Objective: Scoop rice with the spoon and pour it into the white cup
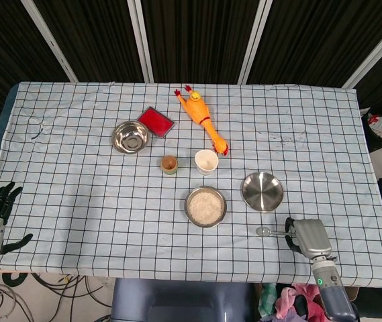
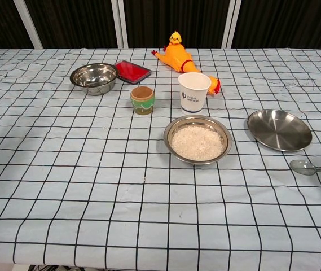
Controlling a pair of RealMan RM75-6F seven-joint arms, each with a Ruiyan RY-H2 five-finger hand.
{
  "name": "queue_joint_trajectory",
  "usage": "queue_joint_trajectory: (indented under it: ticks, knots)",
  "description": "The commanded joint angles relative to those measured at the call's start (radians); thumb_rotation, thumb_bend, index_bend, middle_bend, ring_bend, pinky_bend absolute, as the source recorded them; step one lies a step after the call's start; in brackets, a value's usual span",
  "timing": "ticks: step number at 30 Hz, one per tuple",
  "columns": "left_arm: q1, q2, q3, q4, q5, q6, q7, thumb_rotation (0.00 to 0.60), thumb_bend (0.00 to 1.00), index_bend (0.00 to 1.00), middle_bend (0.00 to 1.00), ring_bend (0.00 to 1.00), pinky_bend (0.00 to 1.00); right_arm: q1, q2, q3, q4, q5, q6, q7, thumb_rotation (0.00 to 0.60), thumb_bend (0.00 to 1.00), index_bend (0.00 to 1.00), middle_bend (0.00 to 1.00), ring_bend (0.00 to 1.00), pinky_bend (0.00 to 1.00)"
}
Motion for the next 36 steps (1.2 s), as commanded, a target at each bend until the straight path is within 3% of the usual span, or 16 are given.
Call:
queue_joint_trajectory:
  ticks: [1, 8, 12, 24, 30, 36]
  knots:
    - [0.000, 0.001, 0.000, 0.000, 0.001, 0.001, 0.000, 0.600, 0.02, 0.00, 0.00, 0.00, 0.00, 0.021, 0.025, 0.021, -0.050, 0.008, -0.002, -0.043, 0.600, 0.41, 0.57, 1.00, 1.00, 1.00]
    - [0.001, 0.005, 0.003, -0.003, 0.007, 0.004, -0.008, 0.600, 0.02, 0.00, 0.00, 0.00, 0.00, 0.100, 0.066, 0.074, -0.194, 0.152, -0.049, -0.279, 0.600, 0.41, 0.58, 1.00, 1.00, 1.00]
    - [0.001, 0.010, 0.007, -0.008, 0.009, -0.001, -0.015, 0.600, 0.02, 0.00, 0.00, 0.00, 0.00, 0.167, 0.067, 0.111, -0.268, 0.287, -0.059, -0.445, 0.600, 0.41, 0.58, 1.00, 1.00, 1.00]
    - [-0.003, 0.025, 0.011, -0.026, 0.005, -0.016, -0.046, 0.600, 0.02, 0.00, 0.00, 0.00, 0.00, 0.369, -0.035, 0.225, -0.347, 0.567, 0.066, -0.772, 0.600, 0.44, 0.62, 1.00, 1.00, 1.00]
    - [-0.005, 0.034, 0.008, -0.035, -0.003, -0.023, -0.062, 0.600, 0.02, 0.00, 0.00, 0.00, 0.00, 0.443, -0.099, 0.228, -0.348, 0.617, 0.149, -0.860, 0.600, 0.44, 0.63, 1.00, 1.00, 1.00]
    - [-0.009, 0.040, 0.008, -0.044, -0.007, -0.033, -0.072, 0.600, 0.02, 0.00, 0.00, 0.00, 0.00, 0.502, -0.181, 0.186, -0.283, 0.580, 0.214, -0.935, 0.600, 0.44, 0.63, 1.00, 1.00, 1.00]
